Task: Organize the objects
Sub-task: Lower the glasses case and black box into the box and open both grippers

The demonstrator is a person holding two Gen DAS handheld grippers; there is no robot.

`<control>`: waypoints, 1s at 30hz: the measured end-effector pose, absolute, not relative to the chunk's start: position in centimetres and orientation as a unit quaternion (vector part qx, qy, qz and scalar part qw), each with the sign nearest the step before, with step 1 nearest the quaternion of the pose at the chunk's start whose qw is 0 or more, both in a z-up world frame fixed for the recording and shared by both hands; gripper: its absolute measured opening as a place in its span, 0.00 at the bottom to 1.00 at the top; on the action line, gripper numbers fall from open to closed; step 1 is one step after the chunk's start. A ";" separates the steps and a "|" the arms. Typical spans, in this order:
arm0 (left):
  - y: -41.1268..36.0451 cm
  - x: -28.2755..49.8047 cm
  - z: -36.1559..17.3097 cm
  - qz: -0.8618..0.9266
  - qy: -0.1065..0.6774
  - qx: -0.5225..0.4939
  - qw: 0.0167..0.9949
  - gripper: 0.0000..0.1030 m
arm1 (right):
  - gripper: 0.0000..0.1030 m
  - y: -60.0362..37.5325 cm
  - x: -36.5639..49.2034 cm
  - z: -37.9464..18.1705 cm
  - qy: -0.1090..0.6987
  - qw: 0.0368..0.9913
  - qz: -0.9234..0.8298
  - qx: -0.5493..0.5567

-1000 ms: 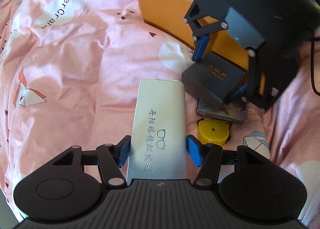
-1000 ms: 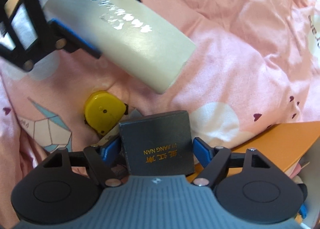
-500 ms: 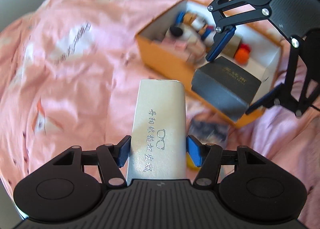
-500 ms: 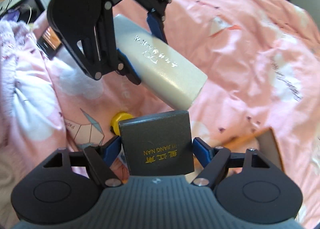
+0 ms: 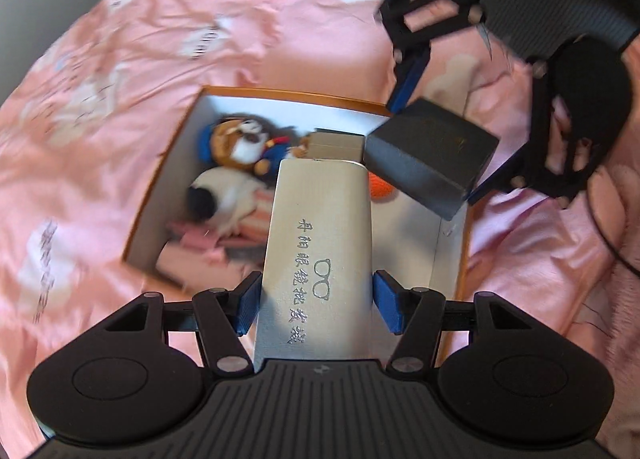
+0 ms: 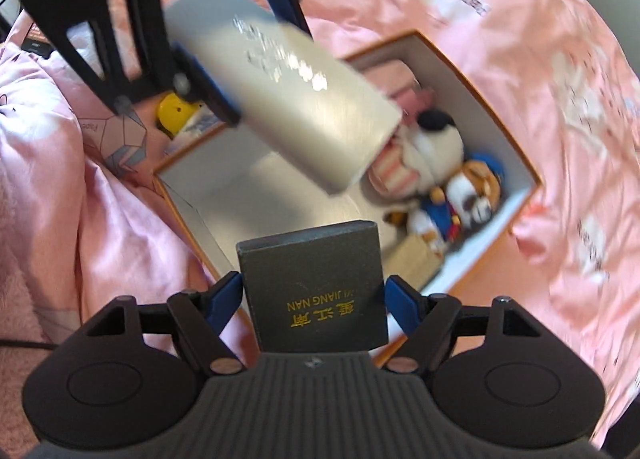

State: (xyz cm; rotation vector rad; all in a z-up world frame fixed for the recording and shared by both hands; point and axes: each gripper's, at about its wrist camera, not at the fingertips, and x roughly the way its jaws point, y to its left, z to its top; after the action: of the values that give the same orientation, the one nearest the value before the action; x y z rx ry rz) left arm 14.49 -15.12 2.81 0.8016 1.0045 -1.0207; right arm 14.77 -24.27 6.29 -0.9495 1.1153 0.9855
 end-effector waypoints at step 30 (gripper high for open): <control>-21.7 18.7 -11.3 -0.461 0.484 0.454 0.589 0.67 | 0.35 -23.2 19.3 0.0 0.568 0.570 0.420 -0.420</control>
State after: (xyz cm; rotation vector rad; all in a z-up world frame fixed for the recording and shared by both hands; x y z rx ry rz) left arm 18.67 -21.68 -11.31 1.0574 1.1260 -1.0734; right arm 19.33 -23.23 -0.05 -0.9855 1.3338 0.9855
